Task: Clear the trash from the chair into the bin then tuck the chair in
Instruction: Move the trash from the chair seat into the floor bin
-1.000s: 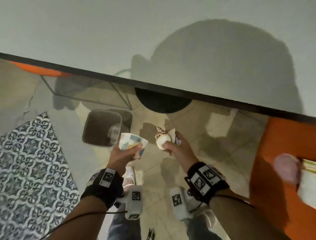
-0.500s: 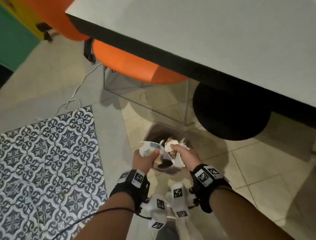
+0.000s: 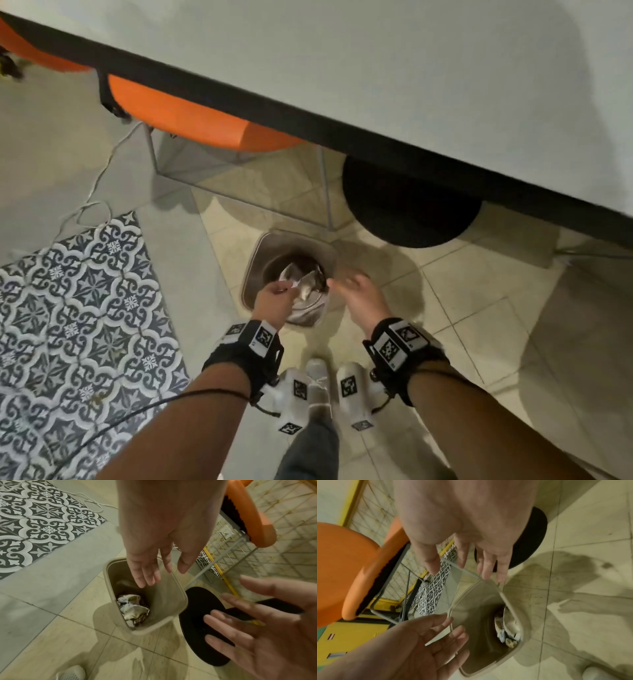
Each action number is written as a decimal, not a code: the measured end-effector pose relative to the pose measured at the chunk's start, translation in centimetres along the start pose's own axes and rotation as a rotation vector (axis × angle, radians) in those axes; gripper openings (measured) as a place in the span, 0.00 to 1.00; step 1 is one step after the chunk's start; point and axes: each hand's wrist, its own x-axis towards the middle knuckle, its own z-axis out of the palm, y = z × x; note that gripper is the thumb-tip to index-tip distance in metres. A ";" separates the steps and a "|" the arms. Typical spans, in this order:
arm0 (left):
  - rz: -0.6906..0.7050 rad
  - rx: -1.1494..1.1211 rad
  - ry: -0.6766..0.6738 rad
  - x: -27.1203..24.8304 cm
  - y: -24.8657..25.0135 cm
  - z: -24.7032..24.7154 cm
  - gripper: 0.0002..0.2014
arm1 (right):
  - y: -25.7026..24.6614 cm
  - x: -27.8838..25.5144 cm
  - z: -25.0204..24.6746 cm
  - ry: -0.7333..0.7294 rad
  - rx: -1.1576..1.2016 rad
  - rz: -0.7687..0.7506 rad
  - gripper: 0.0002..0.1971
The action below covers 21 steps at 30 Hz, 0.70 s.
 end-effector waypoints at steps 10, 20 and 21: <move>0.133 0.285 -0.300 -13.1 3.2 18.4 0.08 | 9.2 -8.1 -24.6 0.635 0.013 -0.153 0.11; 0.325 0.566 -0.467 -32.7 -0.3 45.8 0.21 | 25.5 -23.7 -51.5 1.314 -0.340 -0.123 0.29; 0.355 0.569 -0.466 -34.9 -0.6 48.1 0.26 | 26.9 -24.7 -53.4 1.297 -0.352 -0.067 0.34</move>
